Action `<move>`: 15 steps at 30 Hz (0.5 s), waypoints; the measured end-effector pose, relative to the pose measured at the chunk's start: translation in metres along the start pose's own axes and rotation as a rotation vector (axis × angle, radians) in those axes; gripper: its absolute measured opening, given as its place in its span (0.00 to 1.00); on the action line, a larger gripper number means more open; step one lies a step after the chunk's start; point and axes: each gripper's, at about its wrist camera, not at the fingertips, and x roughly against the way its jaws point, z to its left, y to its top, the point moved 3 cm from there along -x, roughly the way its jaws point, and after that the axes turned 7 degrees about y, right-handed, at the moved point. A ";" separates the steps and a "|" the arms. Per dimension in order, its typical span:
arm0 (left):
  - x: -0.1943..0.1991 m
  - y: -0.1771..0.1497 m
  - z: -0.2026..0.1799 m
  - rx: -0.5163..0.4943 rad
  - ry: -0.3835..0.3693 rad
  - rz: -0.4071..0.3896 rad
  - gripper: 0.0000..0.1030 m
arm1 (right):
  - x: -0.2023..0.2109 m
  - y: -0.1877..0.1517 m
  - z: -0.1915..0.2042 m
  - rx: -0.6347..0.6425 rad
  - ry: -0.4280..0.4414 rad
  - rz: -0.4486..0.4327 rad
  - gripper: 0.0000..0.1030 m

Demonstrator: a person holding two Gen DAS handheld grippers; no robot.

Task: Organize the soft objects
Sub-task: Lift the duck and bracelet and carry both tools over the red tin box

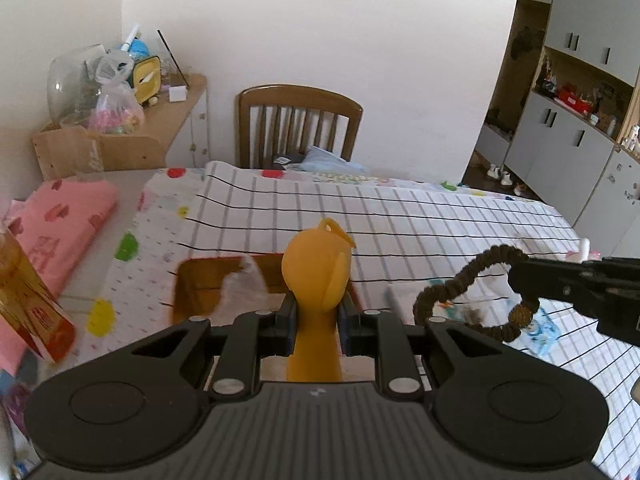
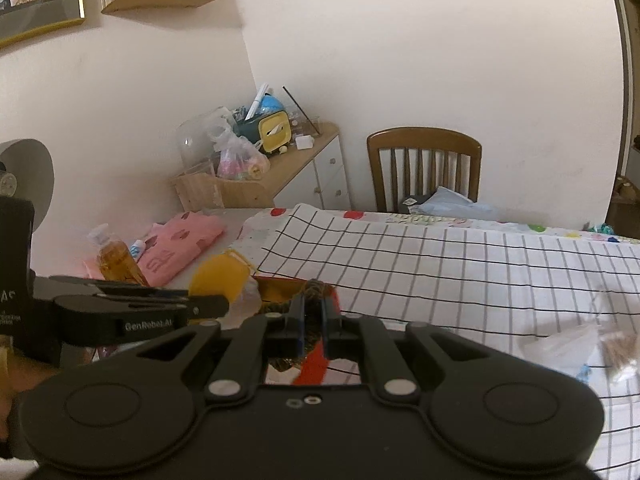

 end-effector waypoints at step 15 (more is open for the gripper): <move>-0.050 0.009 0.055 -0.052 0.004 0.061 0.19 | -0.071 -0.016 0.044 0.033 0.016 0.106 0.07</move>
